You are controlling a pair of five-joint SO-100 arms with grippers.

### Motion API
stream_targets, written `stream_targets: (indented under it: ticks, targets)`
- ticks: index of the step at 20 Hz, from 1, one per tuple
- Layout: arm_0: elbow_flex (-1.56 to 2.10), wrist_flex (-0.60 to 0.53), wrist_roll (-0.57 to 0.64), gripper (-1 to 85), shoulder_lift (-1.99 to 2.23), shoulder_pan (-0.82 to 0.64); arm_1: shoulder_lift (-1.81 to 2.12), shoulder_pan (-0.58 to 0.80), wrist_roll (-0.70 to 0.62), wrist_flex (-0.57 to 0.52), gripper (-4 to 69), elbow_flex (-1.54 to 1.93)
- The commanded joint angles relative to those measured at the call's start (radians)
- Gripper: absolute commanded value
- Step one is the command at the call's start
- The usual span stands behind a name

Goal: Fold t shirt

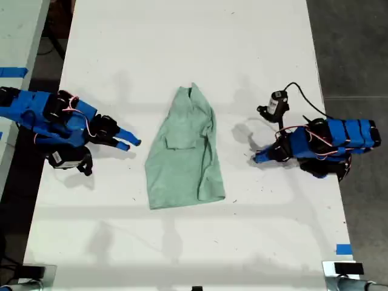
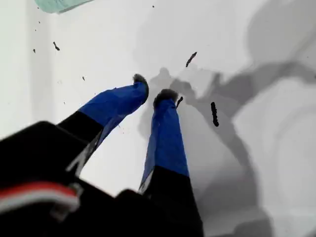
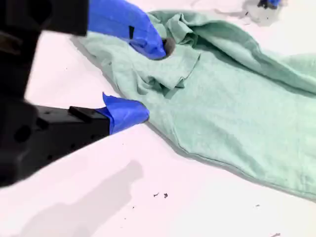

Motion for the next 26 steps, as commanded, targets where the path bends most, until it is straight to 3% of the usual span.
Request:
stream_targets:
  ticks: [1, 4, 9, 16, 17, 18, 26]
  targets:
    - [-0.270, -0.026, -0.083, 18.8, -0.426, 0.063, 0.014, -0.003, -0.020, 0.002, 6.0, 0.057]
    - [-0.443, -0.106, -0.268, 18.7, -0.810, 0.190, 0.014, -0.003, -0.020, 0.002, 6.0, 0.057]
    - [-0.681, -0.104, -0.379, 20.1, -1.161, 0.255, 0.014, -0.003, -0.020, 0.002, 6.0, 0.057]
    - [-0.678, -0.124, -0.403, 17.8, -1.204, 0.201, 0.014, -0.003, -0.020, 0.002, 5.9, 0.057]
    - [-0.678, -0.121, -0.408, 11.7, -1.204, 0.192, 0.014, -0.003, -0.020, 0.002, 5.9, 0.057]
    - [-0.669, -0.120, -0.422, -0.2, -1.209, 0.186, 0.014, -0.003, -0.020, 0.002, 5.9, 0.057]
    - [-0.680, -0.086, -0.433, -0.3, -1.221, 0.199, 0.014, -0.003, -0.020, 0.002, 5.9, 0.057]
